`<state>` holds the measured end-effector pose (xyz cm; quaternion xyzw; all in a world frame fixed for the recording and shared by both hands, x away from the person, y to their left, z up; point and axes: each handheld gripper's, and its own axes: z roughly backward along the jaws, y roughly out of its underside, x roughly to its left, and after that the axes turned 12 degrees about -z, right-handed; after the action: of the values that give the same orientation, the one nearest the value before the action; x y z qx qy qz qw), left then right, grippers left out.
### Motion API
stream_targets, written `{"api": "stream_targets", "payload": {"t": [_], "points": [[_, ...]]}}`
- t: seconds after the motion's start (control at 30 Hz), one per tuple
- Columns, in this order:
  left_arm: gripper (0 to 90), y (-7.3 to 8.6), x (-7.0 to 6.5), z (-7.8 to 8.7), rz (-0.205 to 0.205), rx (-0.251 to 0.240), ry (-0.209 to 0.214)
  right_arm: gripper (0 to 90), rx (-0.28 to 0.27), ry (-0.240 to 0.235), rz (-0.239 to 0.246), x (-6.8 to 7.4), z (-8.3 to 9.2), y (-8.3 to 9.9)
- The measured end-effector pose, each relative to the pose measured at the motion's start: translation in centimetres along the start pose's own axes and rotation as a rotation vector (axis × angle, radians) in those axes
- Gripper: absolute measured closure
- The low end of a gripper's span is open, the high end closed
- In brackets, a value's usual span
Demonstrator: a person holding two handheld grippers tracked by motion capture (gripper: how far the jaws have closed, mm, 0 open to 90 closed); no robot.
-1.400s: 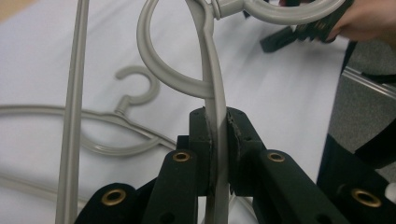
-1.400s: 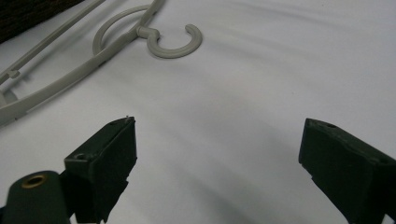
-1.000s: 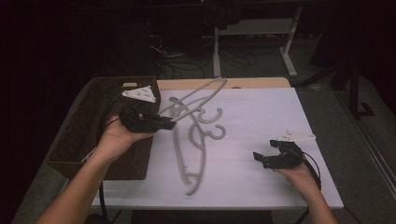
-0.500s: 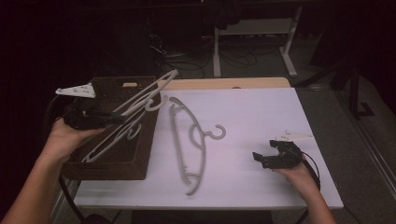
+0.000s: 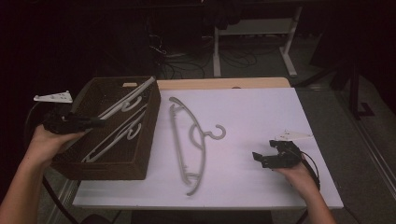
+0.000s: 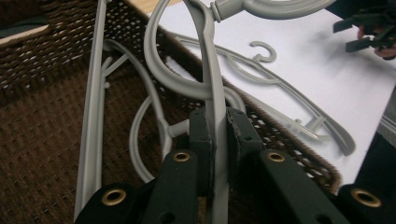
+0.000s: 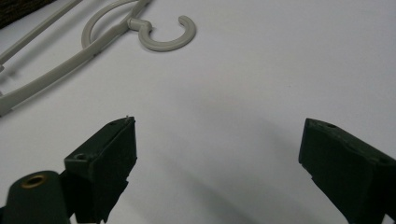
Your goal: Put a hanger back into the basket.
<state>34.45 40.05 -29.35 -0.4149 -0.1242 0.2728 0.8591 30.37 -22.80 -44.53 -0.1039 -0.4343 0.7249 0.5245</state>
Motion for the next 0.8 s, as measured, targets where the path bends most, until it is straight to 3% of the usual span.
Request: {"api": "stream_targets", "payload": {"t": [0.23,0.4,0.6,0.73,0.77,0.8], "points": [[82.3,1.2,1.7,-1.4,0.053,0.036,-0.016,10.6,0.001,0.001,-0.003,-0.1,0.0,0.0],[82.1,2.5,2.6,-3.0,0.090,0.082,-0.001,10.6,0.000,0.002,-0.009,-0.1,0.0,0.0],[81.4,3.4,3.1,-3.6,0.111,0.107,0.002,10.6,0.000,0.002,-0.007,-0.1,0.1,0.0],[70.8,3.7,3.3,-3.4,0.117,0.078,-0.006,10.6,-0.003,0.002,-0.009,-0.1,0.0,0.0],[64.7,3.6,3.4,-3.3,0.116,0.072,-0.007,10.6,-0.003,0.003,-0.011,-0.1,0.0,0.0],[64.7,3.6,3.3,-3.2,0.113,0.068,-0.011,10.6,-0.003,0.003,-0.011,-0.1,0.0,0.0]]}}
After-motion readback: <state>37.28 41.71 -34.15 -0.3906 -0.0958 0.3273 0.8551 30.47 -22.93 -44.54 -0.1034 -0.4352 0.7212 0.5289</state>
